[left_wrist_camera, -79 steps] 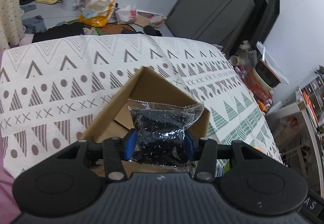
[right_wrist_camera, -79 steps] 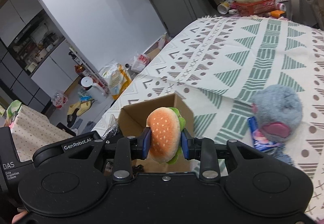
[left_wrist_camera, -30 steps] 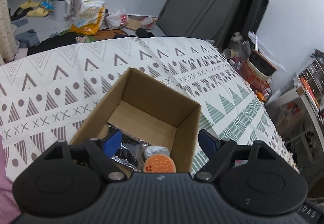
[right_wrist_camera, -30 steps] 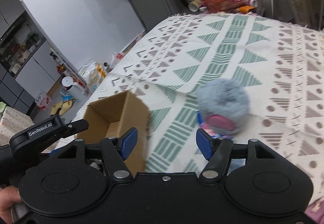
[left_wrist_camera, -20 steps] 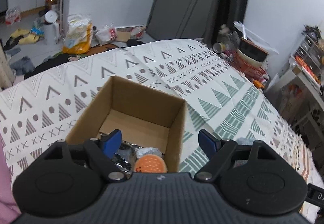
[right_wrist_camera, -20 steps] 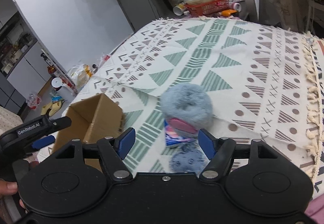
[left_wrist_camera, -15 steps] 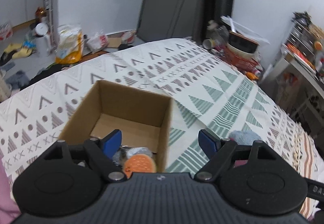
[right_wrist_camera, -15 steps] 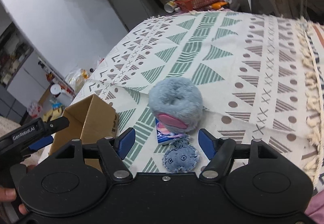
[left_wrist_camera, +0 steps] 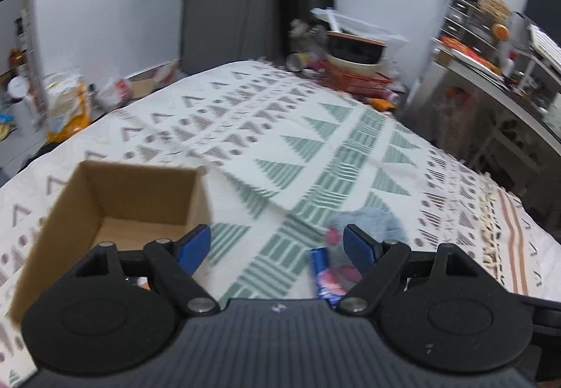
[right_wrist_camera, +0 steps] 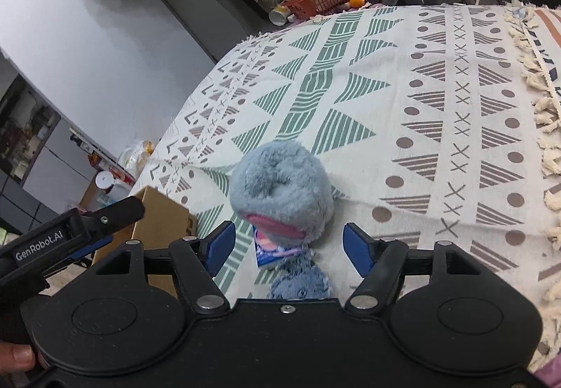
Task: Organize soft objects
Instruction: 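Close the left and right tools together on the grey fluffy plush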
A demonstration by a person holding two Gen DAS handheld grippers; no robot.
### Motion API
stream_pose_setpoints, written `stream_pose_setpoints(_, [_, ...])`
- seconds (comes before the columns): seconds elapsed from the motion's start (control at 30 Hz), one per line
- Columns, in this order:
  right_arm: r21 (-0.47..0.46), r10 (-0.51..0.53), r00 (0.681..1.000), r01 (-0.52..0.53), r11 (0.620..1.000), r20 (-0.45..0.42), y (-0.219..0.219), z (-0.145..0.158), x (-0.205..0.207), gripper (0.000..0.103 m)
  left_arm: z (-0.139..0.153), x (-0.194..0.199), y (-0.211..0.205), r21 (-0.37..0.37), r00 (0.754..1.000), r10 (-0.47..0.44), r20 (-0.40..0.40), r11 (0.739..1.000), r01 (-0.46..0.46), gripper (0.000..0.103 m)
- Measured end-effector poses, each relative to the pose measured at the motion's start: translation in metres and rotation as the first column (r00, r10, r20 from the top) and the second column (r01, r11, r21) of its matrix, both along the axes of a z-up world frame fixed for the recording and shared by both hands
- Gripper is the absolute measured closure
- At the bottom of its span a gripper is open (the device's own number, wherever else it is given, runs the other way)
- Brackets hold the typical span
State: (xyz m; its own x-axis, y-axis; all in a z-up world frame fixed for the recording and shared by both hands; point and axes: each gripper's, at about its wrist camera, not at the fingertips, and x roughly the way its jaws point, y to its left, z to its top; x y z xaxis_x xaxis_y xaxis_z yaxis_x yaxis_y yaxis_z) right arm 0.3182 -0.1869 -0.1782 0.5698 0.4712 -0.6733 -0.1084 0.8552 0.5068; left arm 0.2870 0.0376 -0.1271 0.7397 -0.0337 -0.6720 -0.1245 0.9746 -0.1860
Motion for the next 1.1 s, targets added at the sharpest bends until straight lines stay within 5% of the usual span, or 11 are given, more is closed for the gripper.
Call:
stream_pose_setpoints(0.17, [0.053, -0.03, 0.999, 0.032, 0.998, -0.032, -0.01, -0.012, 0.011, 0.047, -0.005, 0.019, -0.025, 0.066, 0.998, -0.07, 0.008, 0.995, 0.07, 0.022])
stream_pose_setpoints(0.67, [0.242, -0.122, 0.986, 0.146, 0.959, -0.113, -0.035, -0.049, 0.044, 0.056, -0.031, 0.058, -0.059, 0.043, 0.984, -0.179, -0.014, 0.983, 0.18, 0.027])
stream_pose_setpoints(0.87, [0.262, -0.126, 0.983, 0.157, 0.952, -0.13, -0.035, -0.062, 0.05, 0.056, -0.052, 0.063, -0.061, -0.036, 0.982, -0.183, -0.052, 0.983, 0.181, 0.037])
stream_pose_setpoints(1.0, [0.278, -0.115, 0.985, 0.147, 0.949, -0.128, -0.034, -0.064, 0.051, 0.056, -0.067, 0.065, -0.059, -0.084, 0.98, -0.173, -0.093, 0.983, 0.166, 0.059])
stream_pose_setpoints(1.1, [0.275, -0.103, 0.988, 0.132, 0.952, -0.117, -0.031, -0.064, 0.051, 0.056, -0.07, 0.064, -0.053, -0.13, 0.983, -0.158, -0.095, 0.981, 0.146, 0.063])
